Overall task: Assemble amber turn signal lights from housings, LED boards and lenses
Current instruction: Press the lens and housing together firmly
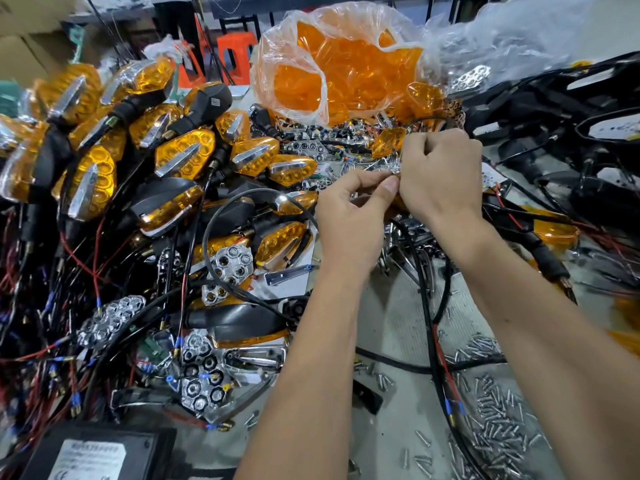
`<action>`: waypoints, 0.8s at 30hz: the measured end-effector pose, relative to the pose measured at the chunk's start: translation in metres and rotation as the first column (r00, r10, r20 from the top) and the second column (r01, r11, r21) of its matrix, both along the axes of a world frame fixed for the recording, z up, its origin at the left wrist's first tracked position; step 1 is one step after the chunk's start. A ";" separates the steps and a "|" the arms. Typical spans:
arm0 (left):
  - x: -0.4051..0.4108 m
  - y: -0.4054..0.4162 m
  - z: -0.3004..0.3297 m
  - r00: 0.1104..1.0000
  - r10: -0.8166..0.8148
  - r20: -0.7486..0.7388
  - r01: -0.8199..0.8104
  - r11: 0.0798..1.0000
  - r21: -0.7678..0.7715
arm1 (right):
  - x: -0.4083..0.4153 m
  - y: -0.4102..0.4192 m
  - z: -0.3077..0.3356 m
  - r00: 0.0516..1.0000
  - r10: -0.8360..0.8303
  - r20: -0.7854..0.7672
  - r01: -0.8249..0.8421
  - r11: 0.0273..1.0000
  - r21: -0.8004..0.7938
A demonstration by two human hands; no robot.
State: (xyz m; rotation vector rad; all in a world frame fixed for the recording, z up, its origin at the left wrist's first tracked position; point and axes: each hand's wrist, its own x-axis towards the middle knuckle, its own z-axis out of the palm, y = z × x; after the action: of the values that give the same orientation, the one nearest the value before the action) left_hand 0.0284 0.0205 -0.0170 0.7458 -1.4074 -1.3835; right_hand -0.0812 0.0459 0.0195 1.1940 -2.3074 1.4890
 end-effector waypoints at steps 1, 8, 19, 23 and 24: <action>0.000 0.001 0.000 1.000 0.003 -0.003 -0.003 1.000 0.006 | 0.000 0.001 -0.001 1.000 0.001 0.001 -0.001 1.000 0.002; 0.002 0.002 0.001 0.999 0.036 -0.023 -0.035 0.999 0.022 | -0.001 0.002 -0.003 0.995 0.086 -0.051 -0.084 0.996 0.041; 0.017 -0.011 0.008 0.973 0.058 -0.223 -0.011 0.978 0.209 | -0.029 0.030 -0.001 0.813 0.580 0.054 -0.563 0.759 0.326; 0.019 -0.009 0.010 0.959 0.000 -0.284 0.085 0.954 0.289 | -0.030 0.031 -0.006 0.822 0.569 -0.012 -0.556 0.808 0.193; 0.019 -0.009 0.011 0.957 -0.004 -0.291 0.103 0.940 0.327 | -0.030 0.031 -0.006 0.823 0.568 -0.021 -0.556 0.812 0.176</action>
State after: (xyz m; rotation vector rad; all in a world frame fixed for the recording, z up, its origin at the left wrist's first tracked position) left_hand 0.0470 0.0115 -0.0063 0.6931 -0.9799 -1.7276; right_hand -0.1113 0.0767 0.0135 2.0859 -2.1586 1.3812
